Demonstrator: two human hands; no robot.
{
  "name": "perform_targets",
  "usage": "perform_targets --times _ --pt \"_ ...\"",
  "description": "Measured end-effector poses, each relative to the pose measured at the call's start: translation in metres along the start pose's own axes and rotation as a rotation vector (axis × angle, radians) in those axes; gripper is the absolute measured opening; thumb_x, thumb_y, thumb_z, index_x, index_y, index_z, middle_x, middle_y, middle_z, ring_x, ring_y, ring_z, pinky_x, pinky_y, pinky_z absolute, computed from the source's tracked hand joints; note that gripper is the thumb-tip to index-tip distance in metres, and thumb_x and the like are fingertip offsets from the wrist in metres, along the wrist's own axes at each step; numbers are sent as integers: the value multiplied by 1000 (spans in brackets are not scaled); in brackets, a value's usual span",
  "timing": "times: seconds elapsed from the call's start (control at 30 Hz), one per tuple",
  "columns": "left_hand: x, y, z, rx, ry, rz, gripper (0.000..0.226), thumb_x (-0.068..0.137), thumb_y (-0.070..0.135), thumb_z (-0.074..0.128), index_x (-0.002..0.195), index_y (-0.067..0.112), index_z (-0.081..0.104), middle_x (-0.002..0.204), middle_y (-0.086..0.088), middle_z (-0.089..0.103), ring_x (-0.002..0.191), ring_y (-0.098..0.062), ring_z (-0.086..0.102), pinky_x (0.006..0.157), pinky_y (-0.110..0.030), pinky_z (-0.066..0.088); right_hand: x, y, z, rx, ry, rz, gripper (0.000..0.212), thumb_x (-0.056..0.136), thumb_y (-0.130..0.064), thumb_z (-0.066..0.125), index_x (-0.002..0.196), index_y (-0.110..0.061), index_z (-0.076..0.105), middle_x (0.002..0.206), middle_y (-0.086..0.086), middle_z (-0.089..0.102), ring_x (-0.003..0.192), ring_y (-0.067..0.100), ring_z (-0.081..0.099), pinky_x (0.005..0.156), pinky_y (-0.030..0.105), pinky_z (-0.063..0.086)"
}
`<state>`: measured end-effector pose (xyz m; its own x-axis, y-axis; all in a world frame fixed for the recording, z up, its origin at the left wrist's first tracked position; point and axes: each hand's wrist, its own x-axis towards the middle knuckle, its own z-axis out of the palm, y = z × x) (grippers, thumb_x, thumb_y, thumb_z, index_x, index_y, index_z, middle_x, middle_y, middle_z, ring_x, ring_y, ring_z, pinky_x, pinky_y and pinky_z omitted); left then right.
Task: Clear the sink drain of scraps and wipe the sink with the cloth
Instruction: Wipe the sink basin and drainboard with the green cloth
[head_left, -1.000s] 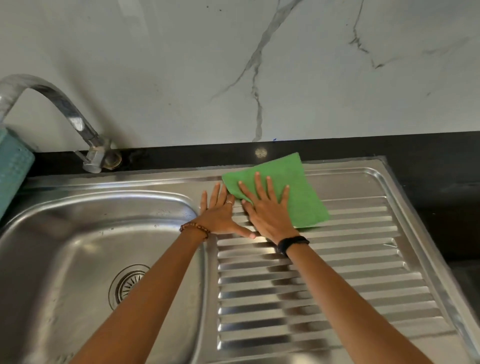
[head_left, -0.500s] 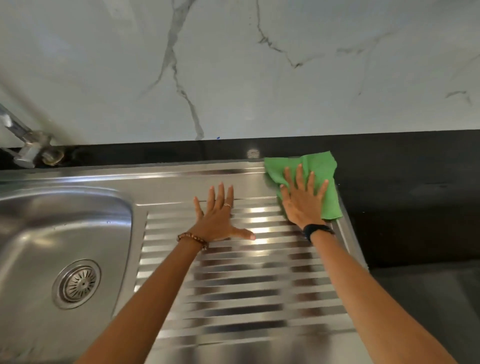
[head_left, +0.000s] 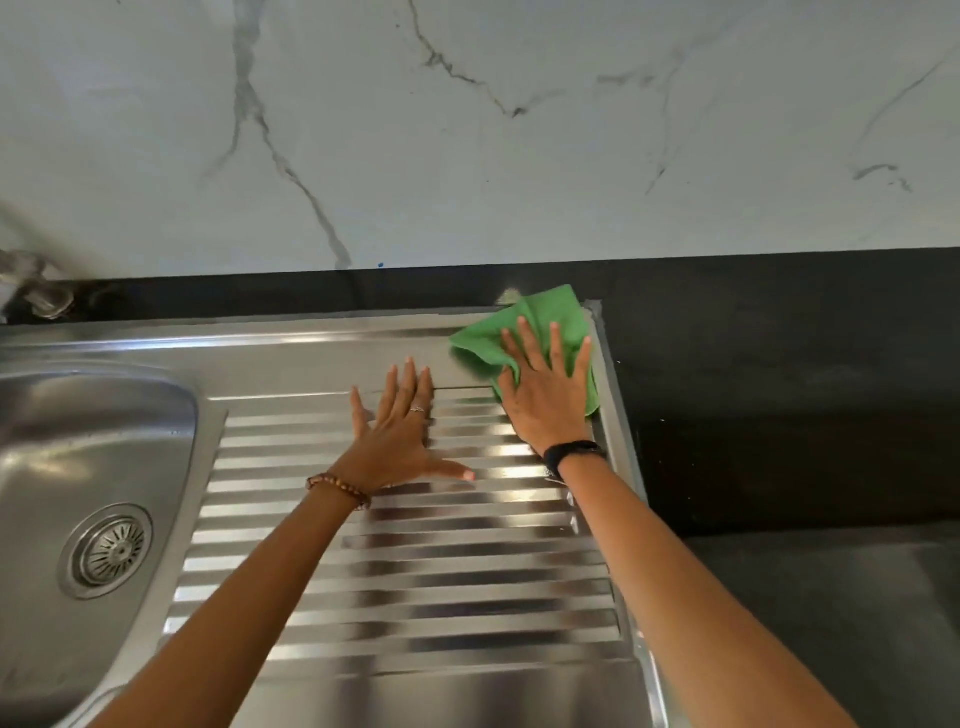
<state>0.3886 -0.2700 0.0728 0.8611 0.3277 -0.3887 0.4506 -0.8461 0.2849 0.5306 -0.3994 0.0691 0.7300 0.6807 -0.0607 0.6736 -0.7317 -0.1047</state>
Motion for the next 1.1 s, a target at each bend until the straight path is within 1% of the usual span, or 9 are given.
perform_targets --times 0.13,0.3,0.43,0.53,0.63,0.8,0.87,1.0,1.1 --pt "15 39 9 19 -55 99 127 41 93 38 115 35 -47 133 5 -48 119 -17 -48 94 -53 -31 -38 10 -1 81 -16 106 55 97 -41 16 148 -22 7 159 6 4 146 26 4 119 47 -2" --pt "24 39 16 31 -89 72 129 48 86 52 115 38 -47 133 5 -49 123 -21 -44 95 -52 -30 -105 10 3 52 19 102 59 94 -42 13 146 -18 25 153 12 24 142 29 24 115 47 10" --pt "26 38 18 33 -96 65 130 43 89 50 113 41 -48 132 7 -49 124 -20 -44 94 -51 -31 -35 17 1 74 -29 111 58 96 -44 16 148 -23 3 158 12 0 146 27 1 116 47 -6" --pt "27 39 17 36 -104 63 131 43 88 52 119 39 -44 133 6 -48 124 -20 -43 95 -52 -30 19 17 -5 43 -53 139 59 98 -42 19 148 -22 -6 157 13 -11 145 33 -7 116 52 -6" --pt "27 39 18 36 -110 57 131 44 88 52 120 39 -42 133 7 -48 124 -19 -43 95 -51 -30 0 18 -4 37 -46 152 60 97 -43 18 148 -18 -3 157 16 -8 145 34 -3 118 50 -1" --pt "27 40 18 54 -85 61 129 46 87 52 113 41 -47 132 7 -49 124 -20 -43 96 -53 -30 -99 11 1 34 -3 157 62 92 -45 16 146 -16 24 153 19 22 140 37 24 113 50 12" --pt "27 40 18 62 -85 62 129 47 86 53 113 40 -47 133 6 -48 124 -20 -43 96 -54 -29 -86 15 -1 14 -39 161 64 92 -47 16 147 -17 21 154 19 20 141 37 22 113 49 9" --pt "28 40 16 52 -112 54 130 48 84 56 119 39 -42 142 4 -43 129 -21 -40 97 -55 -28 1 25 -6 1 -51 80 61 97 -44 18 148 -19 -1 158 15 -3 145 34 4 118 50 2" --pt "28 42 15 55 -116 42 134 47 83 58 128 34 -37 147 1 -38 128 -19 -40 97 -54 -28 10 28 -8 -5 -58 63 59 98 -40 18 148 -18 -3 158 14 -4 145 30 3 119 47 2"
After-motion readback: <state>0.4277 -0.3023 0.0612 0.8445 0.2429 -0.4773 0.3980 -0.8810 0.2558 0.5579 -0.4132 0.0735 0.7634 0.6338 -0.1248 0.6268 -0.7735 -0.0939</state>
